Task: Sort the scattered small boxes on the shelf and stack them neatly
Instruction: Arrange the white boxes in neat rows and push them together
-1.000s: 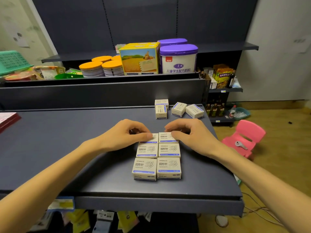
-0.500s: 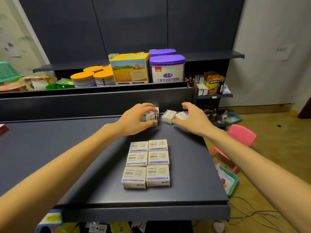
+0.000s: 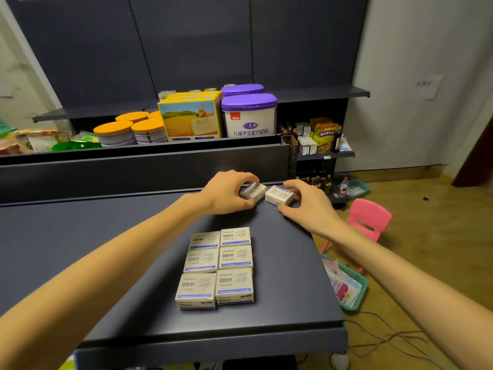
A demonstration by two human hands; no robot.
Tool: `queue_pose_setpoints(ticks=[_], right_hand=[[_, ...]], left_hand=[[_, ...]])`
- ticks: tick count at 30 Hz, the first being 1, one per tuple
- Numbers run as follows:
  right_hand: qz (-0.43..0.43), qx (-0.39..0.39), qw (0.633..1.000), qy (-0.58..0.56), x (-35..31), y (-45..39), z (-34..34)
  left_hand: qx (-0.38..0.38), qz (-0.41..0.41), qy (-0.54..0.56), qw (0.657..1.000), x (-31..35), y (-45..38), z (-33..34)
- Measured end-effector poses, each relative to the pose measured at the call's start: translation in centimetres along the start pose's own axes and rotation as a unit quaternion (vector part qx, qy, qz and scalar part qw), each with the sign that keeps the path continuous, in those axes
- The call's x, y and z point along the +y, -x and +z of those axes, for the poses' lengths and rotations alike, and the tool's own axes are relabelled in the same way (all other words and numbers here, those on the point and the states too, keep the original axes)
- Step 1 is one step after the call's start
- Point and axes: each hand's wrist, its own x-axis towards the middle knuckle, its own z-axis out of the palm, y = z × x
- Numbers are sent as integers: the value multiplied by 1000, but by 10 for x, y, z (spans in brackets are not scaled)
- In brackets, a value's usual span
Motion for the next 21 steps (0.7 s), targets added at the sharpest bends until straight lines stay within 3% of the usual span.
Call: queue_pose_setpoints(ticks=[6, 11, 21], right_hand=[[-31, -12, 999, -16, -5, 14, -5], [-50, -91, 994, -32, -24, 16, -4], [-39, -122, 991, -35, -34, -4, 7]], left_hand=[[-49, 39, 40, 997, 4, 28, -12], [-80, 39, 62, 994, 0, 52, -27], [-68, 9, 57, 996, -15, 82, -38]])
